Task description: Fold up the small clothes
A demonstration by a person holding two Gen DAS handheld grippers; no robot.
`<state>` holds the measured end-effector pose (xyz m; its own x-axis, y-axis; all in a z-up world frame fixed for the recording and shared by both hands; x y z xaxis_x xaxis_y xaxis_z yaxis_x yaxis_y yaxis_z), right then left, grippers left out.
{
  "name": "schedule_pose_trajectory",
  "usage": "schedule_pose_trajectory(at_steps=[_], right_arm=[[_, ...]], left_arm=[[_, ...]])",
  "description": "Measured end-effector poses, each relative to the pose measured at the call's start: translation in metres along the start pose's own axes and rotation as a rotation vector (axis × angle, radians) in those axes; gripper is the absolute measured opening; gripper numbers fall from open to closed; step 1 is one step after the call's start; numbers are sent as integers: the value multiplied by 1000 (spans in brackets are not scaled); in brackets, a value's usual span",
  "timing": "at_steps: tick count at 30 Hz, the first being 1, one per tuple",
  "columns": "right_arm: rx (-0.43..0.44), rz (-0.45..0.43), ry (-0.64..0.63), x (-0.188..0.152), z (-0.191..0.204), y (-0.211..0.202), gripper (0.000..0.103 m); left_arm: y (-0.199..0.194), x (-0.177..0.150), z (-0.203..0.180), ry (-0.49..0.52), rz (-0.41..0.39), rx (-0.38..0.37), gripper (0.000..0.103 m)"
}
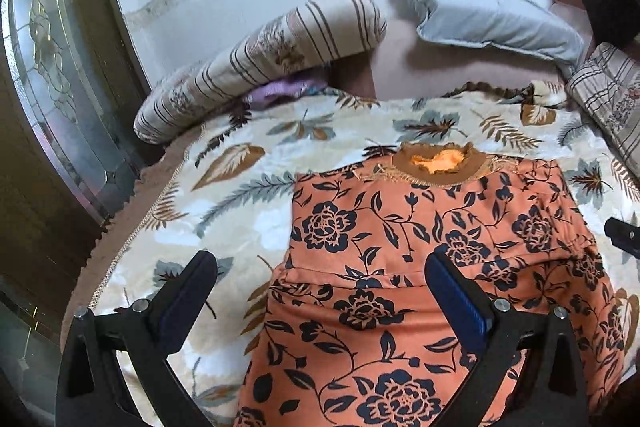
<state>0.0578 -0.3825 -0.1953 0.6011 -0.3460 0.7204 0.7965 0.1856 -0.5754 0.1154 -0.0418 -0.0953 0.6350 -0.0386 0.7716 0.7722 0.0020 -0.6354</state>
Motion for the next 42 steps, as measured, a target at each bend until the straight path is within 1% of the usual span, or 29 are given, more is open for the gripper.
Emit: schedule_pose_trajectory(at_steps=[8,14,29,36,42], right_arm=[[3,-15,35,-28,-6,-26,60],[-10,-26,28,-43,-11,-39,60],[-52,-24,6,-70,-18,-58,60],[-52,-28,-17,-77,-10,-62,60],[-50,-18,-35,-79,-3,-58,60]], left_arm=[[-20,-10,1,11,-18,-11,103],[-25,-16,0,20,-22,-21,103],[-13,-28,7,5,12,-26,103],[-7,-39,16,10,22,-9,103],[-3,-43,28,-10,34,-2,103]])
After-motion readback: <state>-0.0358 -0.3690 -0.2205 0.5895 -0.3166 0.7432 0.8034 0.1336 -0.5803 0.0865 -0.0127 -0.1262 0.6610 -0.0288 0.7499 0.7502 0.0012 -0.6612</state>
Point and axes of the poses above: each gripper's, at about its wrist camera, not at the fingertips, and y roughly the way its jaws point, z to its left, x to its top, the point moved 2 cm from there along y, roughly the way its jaws point, and after that the axes turned 13 degrees about -y, right-handed, at the moved point
